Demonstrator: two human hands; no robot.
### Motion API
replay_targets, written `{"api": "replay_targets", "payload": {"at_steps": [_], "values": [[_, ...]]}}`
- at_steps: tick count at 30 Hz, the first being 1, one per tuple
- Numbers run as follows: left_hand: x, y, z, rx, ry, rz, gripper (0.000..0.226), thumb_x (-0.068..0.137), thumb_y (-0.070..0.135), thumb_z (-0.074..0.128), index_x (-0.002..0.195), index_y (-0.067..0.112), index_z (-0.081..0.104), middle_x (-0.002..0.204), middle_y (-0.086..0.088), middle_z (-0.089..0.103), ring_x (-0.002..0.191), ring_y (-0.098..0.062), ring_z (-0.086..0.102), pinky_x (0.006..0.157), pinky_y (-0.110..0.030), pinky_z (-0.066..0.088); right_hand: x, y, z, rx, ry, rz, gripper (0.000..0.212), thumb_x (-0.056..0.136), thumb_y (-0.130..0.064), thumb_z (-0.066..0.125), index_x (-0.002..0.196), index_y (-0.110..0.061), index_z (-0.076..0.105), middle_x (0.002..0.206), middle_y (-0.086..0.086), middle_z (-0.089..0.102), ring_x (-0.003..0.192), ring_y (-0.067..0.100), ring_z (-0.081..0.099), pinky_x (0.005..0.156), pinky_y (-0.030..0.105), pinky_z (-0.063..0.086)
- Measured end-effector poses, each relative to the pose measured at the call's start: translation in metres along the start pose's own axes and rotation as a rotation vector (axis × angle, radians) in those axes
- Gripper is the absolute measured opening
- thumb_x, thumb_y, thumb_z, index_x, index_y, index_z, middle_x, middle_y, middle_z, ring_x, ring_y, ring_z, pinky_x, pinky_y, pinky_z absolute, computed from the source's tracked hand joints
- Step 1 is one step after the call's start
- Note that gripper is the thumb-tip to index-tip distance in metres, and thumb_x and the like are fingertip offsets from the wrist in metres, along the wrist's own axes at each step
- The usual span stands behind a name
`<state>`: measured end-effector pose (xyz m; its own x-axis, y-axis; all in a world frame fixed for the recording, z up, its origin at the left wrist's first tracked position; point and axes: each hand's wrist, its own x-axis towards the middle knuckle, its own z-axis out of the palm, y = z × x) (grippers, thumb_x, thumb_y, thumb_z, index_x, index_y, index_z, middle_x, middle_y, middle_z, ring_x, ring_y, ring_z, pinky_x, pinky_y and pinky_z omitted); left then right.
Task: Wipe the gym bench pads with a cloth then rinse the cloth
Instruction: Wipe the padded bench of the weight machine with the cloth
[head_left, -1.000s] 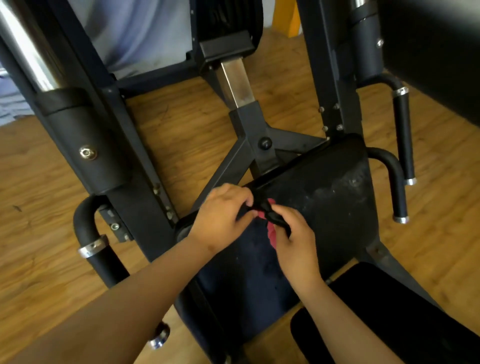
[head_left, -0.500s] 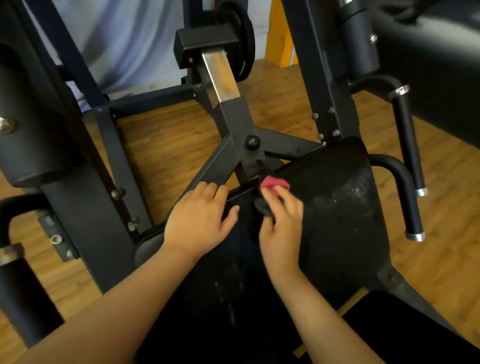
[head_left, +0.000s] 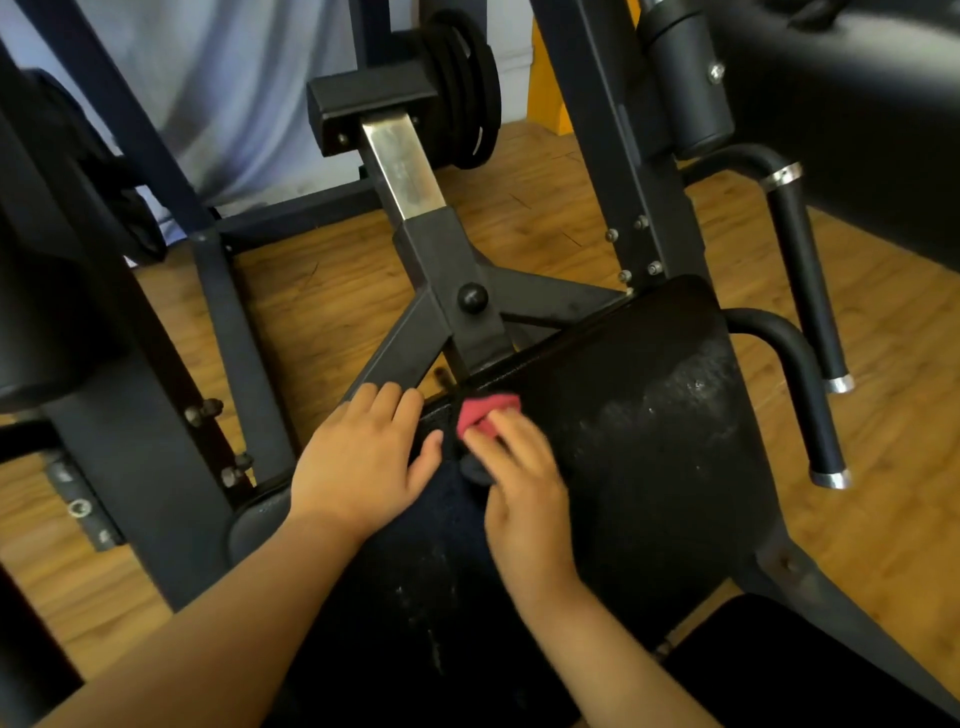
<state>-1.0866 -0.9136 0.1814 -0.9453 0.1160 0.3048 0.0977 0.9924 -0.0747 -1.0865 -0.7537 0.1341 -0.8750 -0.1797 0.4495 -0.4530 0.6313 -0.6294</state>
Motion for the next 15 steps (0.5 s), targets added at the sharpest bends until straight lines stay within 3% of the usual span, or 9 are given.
{"api": "replay_targets", "payload": {"at_steps": [3,6,9,12,15], "values": [[0.0,0.0,0.0,0.015,-0.005,0.005,0.04,0.091,0.044,0.035,0.094,0.012,0.06,0.083,-0.004,0.057,0.075,-0.023,0.055,0.06,-0.034,0.047,0.001,0.006,-0.009,0.041,-0.019,-0.067,0.053,0.074,0.017,0.064,0.119,-0.013,0.066,0.132,0.005,0.057,0.13,0.02,0.046,0.103,0.036,0.046],[0.001,0.0,-0.001,0.024,-0.013,0.0,0.039,0.091,0.044,0.035,0.093,0.013,0.059,0.083,-0.004,0.057,0.075,-0.023,0.055,0.06,-0.034,0.047,0.041,0.015,-0.017,0.059,0.102,0.017,0.055,0.076,0.02,0.056,0.122,-0.01,0.065,0.133,0.009,0.056,0.131,0.023,0.044,0.11,0.022,0.033],[0.001,0.001,-0.001,0.023,-0.022,0.002,0.039,0.091,0.044,0.036,0.094,0.013,0.059,0.084,-0.004,0.057,0.076,-0.024,0.055,0.062,-0.035,0.047,0.038,0.003,-0.007,0.021,0.03,-0.003,0.051,0.078,0.013,0.053,0.121,-0.012,0.065,0.134,0.006,0.056,0.133,0.022,0.043,0.111,0.035,0.035],[0.001,0.001,0.0,0.026,-0.015,0.006,0.038,0.091,0.043,0.038,0.097,0.012,0.06,0.084,-0.004,0.057,0.076,-0.024,0.055,0.062,-0.035,0.047,0.001,-0.004,0.001,0.021,-0.044,-0.045,0.049,0.077,0.009,0.059,0.12,-0.014,0.065,0.133,0.004,0.057,0.132,0.019,0.045,0.111,0.037,0.034],[0.0,0.002,-0.002,0.012,0.007,0.017,0.036,0.091,0.038,0.038,0.098,0.01,0.06,0.084,-0.005,0.057,0.075,-0.024,0.055,0.062,-0.034,0.047,-0.01,0.0,-0.01,0.047,-0.099,-0.116,0.054,0.074,0.015,0.065,0.12,-0.013,0.065,0.132,0.003,0.058,0.13,0.02,0.046,0.106,0.04,0.042]]}}
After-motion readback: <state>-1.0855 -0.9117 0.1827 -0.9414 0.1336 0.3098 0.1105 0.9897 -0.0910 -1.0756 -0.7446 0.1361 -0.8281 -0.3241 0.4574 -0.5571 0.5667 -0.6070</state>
